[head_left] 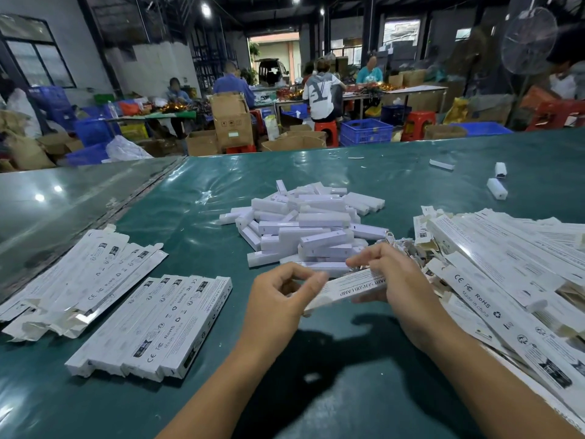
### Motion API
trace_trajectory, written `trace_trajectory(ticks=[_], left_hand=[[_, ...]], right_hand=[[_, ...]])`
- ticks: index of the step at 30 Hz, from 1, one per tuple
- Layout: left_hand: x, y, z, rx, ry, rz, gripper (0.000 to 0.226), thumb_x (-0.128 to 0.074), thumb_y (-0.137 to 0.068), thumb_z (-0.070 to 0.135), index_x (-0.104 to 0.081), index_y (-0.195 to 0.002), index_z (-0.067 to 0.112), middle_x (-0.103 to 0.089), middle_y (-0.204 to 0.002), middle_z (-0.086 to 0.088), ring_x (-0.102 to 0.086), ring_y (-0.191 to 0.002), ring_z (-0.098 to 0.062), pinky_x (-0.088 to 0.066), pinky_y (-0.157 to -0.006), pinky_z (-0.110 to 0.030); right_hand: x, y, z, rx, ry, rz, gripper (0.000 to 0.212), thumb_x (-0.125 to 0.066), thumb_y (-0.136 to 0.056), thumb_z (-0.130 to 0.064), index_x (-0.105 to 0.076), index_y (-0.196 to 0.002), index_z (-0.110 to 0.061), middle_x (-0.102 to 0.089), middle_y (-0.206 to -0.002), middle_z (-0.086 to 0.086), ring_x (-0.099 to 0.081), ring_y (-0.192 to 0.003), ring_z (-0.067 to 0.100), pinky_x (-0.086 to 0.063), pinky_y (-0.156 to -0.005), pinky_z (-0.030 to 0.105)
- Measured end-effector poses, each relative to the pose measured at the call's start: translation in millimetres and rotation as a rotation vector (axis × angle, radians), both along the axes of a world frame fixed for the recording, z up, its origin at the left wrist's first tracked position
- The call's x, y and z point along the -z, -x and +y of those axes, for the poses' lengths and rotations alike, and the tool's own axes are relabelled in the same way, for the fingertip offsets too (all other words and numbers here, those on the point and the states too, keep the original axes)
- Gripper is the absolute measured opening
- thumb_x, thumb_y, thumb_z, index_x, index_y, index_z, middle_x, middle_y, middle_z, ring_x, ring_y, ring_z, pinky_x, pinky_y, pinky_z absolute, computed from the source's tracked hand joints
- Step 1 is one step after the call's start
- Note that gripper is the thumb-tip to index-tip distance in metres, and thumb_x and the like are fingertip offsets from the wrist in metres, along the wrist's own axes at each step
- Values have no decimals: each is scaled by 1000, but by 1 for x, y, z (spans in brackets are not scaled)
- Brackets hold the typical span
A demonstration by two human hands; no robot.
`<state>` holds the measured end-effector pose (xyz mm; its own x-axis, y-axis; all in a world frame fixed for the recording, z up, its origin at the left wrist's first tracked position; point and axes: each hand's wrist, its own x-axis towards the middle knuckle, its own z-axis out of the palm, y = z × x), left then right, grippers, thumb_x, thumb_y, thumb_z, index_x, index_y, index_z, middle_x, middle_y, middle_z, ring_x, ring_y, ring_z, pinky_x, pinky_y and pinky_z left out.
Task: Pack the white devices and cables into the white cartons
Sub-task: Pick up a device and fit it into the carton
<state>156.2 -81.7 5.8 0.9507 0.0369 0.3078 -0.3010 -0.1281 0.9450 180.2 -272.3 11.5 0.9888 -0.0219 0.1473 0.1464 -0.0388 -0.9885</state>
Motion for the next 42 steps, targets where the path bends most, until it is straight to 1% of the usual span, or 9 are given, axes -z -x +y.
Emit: trace_trajectory(ticks=[8,14,18,24,27,31,34,38,42], left_hand=[[-5,8,-14,-92,249,76,43,-45,-91,45,-75,-97,14,-76,-106,5,-70,-100,-13,-45,-85,-34],[-3,6,0,-53,-1035,-353,29,-65,-85,53,-64,-106,32,-65,-106,17,-54,-102,-6,-37,-91,-32],[-7,9,-3,26,-1097,-181,25,-69,-85,46,-57,-100,30,-66,-101,9,-58,-94,-17,-45,-79,-34],[-21,0,53,-362,-1393,184,40,-63,-78,56,-37,-81,26,-50,-80,6,-49,-77,-22,-29,-56,-33],[-22,-4,76,-400,-1413,375,47,-71,-78,54,-37,-90,24,-50,-82,6,-52,-79,-23,-32,-57,-32],[-23,-9,92,-347,-1368,453,46,-77,-81,47,-45,-101,21,-58,-96,4,-56,-89,-23,-41,-67,-32],[-22,-10,94,-359,-1355,461,43,-76,-84,42,-44,-102,20,-61,-99,2,-59,-91,-24,-45,-68,-33],[-16,-9,65,-413,-1286,238,25,-56,-97,38,-42,-96,17,-60,-92,-3,-56,-83,-29,-37,-62,-36],[-2,2,16,-133,-1201,129,29,-52,-97,52,-49,-93,24,-64,-95,-1,-59,-91,-28,-38,-68,-36]], right_hand=[[19,1,17,109,104,36,37,-51,-102,-25,-74,-73,-22,-67,-62,-6,-58,-50,6,-47,-41,24],[19,-4,12,179,338,1,38,-53,-97,-18,-68,-62,-26,-60,-49,-4,-49,-37,4,-37,-35,17],[20,1,18,-13,274,116,33,-51,-103,-37,-70,-81,-21,-73,-77,5,-70,-68,20,-58,-61,40],[12,0,7,114,466,-110,18,-54,-100,-43,-64,-95,-30,-69,-89,-14,-63,-85,-3,-50,-81,20],[11,0,7,109,470,-89,19,-55,-101,-41,-66,-96,-27,-70,-88,-11,-66,-87,10,-54,-84,38],[8,2,6,124,536,-132,15,-57,-101,-38,-66,-96,-27,-69,-87,-14,-61,-81,-1,-43,-69,12],[-1,2,-3,218,711,-211,8,-61,-99,-27,-65,-100,-20,-69,-96,-5,-62,-90,12,-46,-77,24],[-20,2,-32,560,1281,-117,45,-73,-88,-37,-54,-120,-11,-59,-114,14,-53,-104,34,-43,-87,43],[-29,2,-70,593,1352,169,71,-81,-77,-51,-45,-124,-11,-54,-118,17,-54,-107,38,-49,-83,45]])
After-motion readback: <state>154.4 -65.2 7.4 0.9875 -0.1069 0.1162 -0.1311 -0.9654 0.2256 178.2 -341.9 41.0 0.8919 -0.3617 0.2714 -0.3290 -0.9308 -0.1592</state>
